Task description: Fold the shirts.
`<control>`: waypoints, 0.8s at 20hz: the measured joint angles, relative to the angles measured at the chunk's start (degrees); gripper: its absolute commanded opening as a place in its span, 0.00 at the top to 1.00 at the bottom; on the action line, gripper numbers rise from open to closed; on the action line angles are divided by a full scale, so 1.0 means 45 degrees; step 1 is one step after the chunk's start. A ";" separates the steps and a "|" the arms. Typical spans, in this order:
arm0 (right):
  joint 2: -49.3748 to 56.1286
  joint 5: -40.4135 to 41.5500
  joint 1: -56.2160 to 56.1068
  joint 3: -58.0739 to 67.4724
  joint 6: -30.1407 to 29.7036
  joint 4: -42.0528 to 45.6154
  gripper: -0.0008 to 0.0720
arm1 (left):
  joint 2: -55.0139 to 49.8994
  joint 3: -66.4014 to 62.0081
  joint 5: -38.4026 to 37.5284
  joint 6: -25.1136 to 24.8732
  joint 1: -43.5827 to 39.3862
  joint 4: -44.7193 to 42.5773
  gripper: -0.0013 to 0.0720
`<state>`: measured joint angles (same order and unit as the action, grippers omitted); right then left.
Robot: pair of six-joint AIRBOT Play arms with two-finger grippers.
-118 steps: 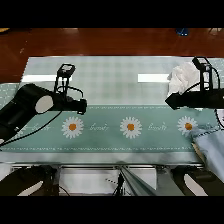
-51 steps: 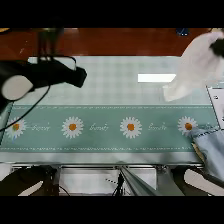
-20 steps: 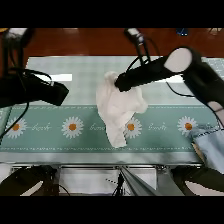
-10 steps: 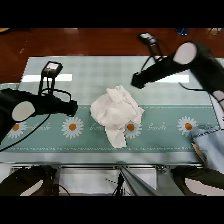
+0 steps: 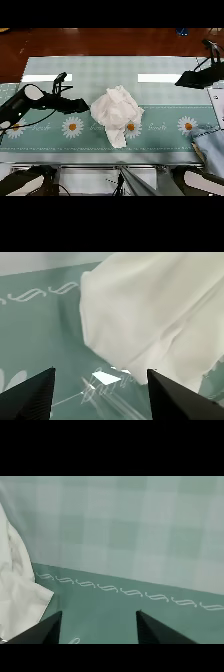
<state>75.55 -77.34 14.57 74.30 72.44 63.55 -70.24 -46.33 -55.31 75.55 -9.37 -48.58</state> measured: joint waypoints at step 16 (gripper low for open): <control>-0.0019 -0.0602 0.1146 -0.1855 -0.0884 -0.2132 0.25 | -0.4493 0.0000 -0.0559 -0.3910 0.0471 0.6232 0.40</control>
<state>75.46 -80.05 19.73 65.95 68.47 53.95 -90.45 -46.33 -57.82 57.95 -7.25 -20.53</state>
